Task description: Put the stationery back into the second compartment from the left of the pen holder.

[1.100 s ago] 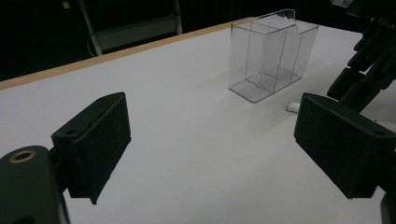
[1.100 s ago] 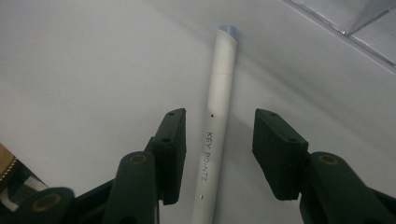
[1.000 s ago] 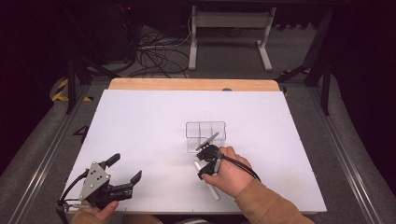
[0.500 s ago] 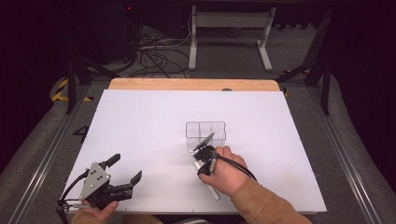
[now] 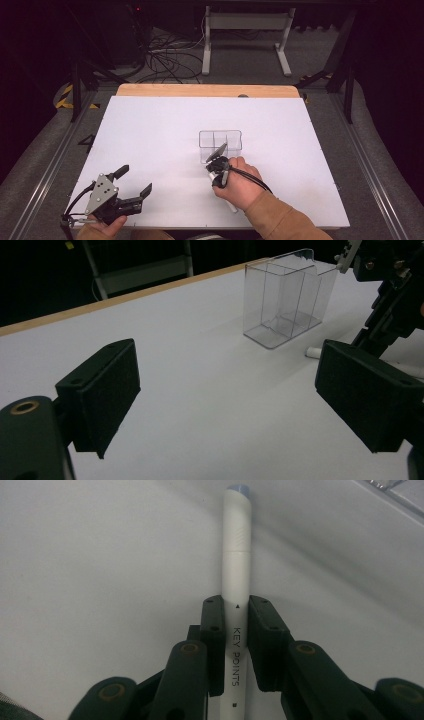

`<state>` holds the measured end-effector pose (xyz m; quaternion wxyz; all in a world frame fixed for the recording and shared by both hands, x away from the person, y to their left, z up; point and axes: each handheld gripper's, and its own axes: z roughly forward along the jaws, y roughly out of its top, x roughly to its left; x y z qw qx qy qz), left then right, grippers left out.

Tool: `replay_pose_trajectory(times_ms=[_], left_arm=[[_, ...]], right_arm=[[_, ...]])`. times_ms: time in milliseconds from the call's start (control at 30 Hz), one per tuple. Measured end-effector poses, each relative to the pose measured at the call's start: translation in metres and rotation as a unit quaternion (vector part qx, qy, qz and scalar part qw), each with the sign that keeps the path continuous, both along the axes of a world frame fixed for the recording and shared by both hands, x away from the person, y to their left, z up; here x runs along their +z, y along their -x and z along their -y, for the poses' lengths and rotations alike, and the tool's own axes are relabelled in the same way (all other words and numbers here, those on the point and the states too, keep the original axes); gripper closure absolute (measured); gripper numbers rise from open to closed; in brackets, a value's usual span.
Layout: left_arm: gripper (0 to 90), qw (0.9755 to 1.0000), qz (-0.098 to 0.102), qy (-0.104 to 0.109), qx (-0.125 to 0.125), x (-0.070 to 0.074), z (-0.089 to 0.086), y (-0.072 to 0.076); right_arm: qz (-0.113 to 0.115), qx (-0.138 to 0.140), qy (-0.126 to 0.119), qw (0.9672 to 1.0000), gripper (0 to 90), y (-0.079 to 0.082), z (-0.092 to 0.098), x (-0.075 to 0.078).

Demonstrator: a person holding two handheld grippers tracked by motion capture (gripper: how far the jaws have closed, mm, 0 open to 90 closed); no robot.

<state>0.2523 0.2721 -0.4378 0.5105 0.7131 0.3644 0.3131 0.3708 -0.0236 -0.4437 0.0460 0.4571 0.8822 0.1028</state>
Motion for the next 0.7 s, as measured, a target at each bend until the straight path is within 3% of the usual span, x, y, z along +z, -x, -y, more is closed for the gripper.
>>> replay_pose_trajectory(times_ms=[433, 700], left_arm=[[11.7, 1.0000, 0.002, 0.000, 0.002, 0.000, 0.000, 0.000], [11.8, 1.0000, 0.002, 0.000, 0.002, 0.000, 0.000, 0.000]], right_arm=[[0.002, -0.005, 0.002, 1.0000, 78.7, 0.001, -0.001, 0.000], [0.015, 0.000, -0.031, 0.9994, 78.7, 0.005, 0.005, 0.011]])
